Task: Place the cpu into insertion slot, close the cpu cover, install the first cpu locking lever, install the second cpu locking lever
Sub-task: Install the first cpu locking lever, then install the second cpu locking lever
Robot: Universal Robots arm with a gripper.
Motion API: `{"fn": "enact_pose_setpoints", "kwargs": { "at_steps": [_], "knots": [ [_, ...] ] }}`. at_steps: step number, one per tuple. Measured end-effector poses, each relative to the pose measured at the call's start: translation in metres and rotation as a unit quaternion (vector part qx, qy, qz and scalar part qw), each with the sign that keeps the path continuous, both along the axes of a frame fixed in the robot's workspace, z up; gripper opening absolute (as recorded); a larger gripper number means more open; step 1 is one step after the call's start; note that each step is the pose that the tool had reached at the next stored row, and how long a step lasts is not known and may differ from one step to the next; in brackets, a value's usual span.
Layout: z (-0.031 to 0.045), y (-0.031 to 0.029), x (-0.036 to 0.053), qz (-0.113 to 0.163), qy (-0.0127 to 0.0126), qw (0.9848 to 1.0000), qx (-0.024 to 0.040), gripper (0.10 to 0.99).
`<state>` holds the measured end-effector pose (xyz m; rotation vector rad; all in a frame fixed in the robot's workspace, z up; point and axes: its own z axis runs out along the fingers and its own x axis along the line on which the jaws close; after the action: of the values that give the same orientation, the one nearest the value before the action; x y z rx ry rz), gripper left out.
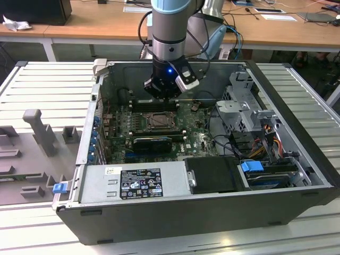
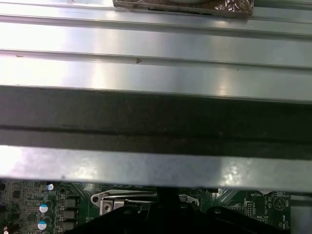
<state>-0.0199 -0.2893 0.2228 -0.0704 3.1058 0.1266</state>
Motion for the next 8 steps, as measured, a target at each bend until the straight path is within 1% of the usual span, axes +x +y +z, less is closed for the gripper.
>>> {"fn": "enact_pose_setpoints", "kwargs": {
  "at_steps": [8],
  "knots": [
    [0.0001,-0.0034,0.0000,0.000,0.0000,1.0000,-0.0001,0.106]
  ]
}}
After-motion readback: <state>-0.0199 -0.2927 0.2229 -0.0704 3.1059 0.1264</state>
